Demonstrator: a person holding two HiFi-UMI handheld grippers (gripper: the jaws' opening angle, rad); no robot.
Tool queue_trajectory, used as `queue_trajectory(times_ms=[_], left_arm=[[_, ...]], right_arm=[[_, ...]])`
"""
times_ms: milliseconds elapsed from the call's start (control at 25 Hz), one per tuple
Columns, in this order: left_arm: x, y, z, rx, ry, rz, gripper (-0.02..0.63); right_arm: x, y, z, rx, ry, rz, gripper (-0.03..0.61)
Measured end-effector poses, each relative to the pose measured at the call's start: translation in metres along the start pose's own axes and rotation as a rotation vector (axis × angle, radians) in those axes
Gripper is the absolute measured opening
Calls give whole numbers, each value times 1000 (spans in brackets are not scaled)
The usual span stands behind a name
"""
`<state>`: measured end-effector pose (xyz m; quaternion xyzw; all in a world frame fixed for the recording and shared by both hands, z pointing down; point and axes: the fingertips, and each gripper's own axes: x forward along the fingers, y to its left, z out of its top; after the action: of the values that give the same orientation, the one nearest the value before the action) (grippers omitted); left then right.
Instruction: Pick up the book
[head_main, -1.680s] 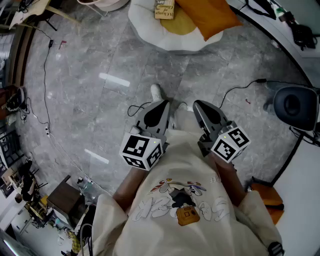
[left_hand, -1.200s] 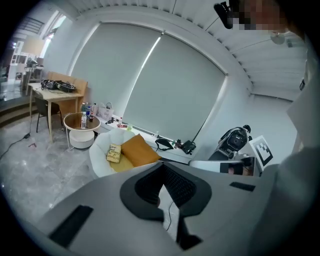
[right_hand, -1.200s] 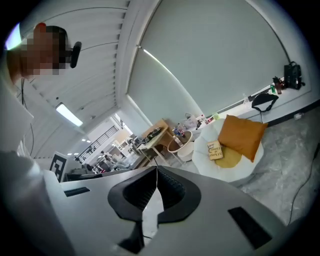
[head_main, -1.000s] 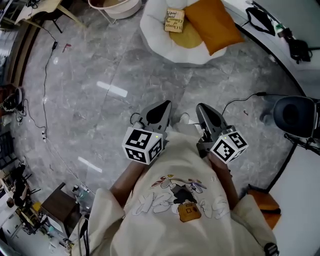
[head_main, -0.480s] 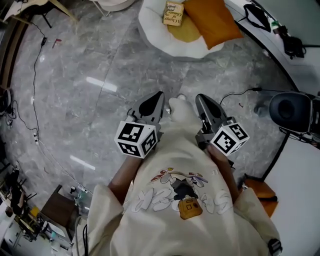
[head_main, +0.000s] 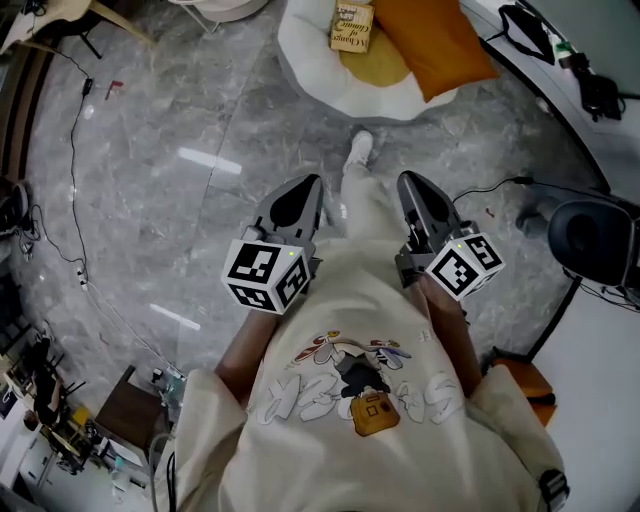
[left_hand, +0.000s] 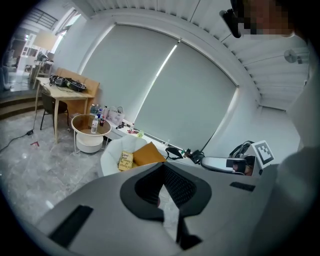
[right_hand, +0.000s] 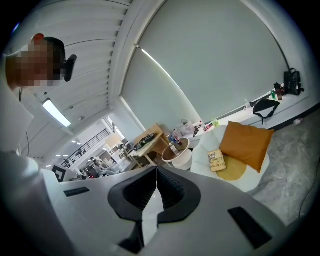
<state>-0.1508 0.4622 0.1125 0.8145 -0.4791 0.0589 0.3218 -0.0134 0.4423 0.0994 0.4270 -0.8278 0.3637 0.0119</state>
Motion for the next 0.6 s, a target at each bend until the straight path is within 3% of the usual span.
queue_trajectory(times_ms=[440, 600], left_arm=[[167, 8, 91, 67, 94, 14, 6], [232, -5, 121, 95, 127, 2, 6]], right_arm=[[79, -126, 127, 105, -68, -3, 25], [102, -167, 162, 89, -38, 22, 25]])
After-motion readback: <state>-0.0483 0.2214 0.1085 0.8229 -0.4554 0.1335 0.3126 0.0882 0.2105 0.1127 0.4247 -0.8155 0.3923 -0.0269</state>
